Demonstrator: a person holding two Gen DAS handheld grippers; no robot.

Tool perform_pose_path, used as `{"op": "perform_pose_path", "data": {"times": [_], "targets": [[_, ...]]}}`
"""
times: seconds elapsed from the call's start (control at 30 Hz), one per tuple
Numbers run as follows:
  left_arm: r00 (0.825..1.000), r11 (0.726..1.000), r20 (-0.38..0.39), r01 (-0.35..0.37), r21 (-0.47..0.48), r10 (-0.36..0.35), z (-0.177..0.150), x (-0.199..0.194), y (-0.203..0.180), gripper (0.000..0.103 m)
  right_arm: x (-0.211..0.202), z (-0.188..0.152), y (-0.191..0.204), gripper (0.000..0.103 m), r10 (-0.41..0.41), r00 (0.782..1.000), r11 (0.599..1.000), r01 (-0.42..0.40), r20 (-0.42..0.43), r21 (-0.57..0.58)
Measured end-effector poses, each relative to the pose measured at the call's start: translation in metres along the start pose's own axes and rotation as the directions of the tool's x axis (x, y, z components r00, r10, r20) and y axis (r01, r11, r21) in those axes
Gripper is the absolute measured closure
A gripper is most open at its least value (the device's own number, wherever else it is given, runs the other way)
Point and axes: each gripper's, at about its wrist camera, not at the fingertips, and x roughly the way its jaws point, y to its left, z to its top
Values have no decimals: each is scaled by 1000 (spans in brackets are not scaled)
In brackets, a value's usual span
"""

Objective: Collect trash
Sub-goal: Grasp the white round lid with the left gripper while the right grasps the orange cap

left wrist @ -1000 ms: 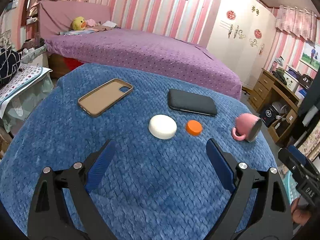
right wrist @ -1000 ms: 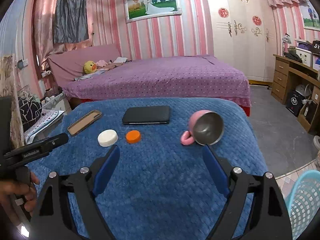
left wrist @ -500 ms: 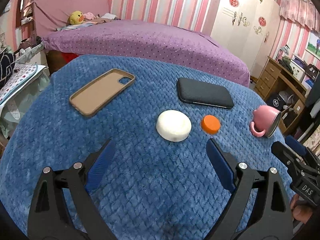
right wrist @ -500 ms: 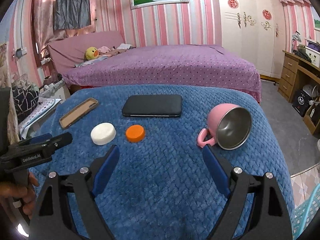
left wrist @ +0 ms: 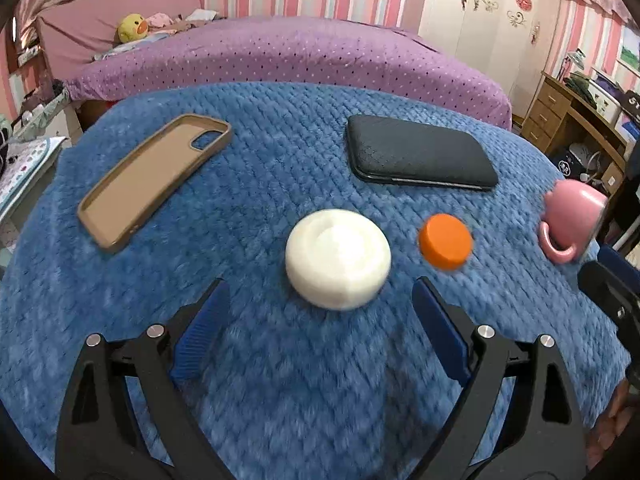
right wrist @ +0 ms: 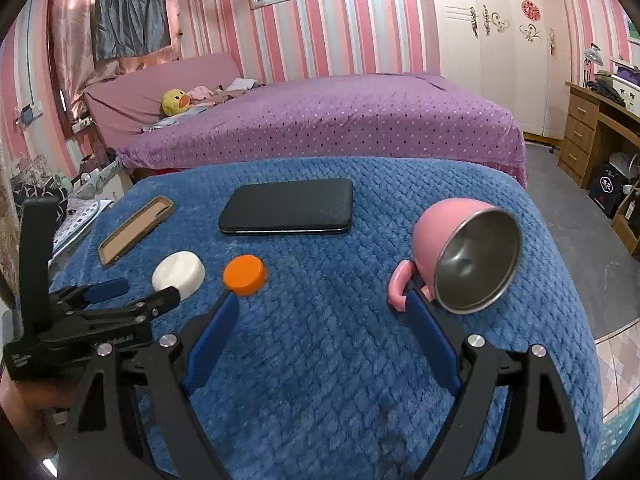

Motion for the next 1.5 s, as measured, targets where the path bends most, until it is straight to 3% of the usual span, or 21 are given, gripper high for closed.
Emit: {"op": "perform_pose_path", "data": {"times": [0.3, 0.43, 0.53, 0.77, 0.9, 0.97, 1.1, 1.2, 1.5], "targets": [[999, 1000, -44, -8, 2, 8, 14, 30, -2, 14, 30, 8, 7, 19, 22, 999, 1000, -22, -26, 14], [1000, 1000, -24, -13, 15, 13, 16, 28, 2, 43, 44, 7, 19, 19, 29, 999, 1000, -29, -43, 7], [1000, 1000, -17, -9, 17, 9, 17, 23, 11, 43, 51, 4, 27, 19, 25, 998, 1000, -25, -55, -2], [994, 995, 52, -97, -24, 98, 26, -8, 52, 43, 71, 11, 57, 19, 33, 996, 996, -39, -81, -75], [992, 994, 67, -102, -37, 105, 29, -18, 62, 43, 97, 10, 82, 20, -26, 990, 986, 3, -138, -165], [993, 995, 69, -95, -39, 98, 28, -22, 65, 43, 107, 8, 91, 31, -34, 984, 979, -3, -175, -206], [993, 996, 80, -83, -36, 85, 27, -30, 69, 43, 114, 5, 96, 43, -20, 978, 974, -27, -206, -224], [993, 996, 92, -71, -45, 75, 27, -36, 67, 43, 110, 5, 94, 64, -9, 982, 977, -31, -189, -210], [992, 999, 120, -47, -22, 49, 21, -57, 53, 43, 83, 0, 90, 63, 16, 991, 981, -42, -134, -190]]}}
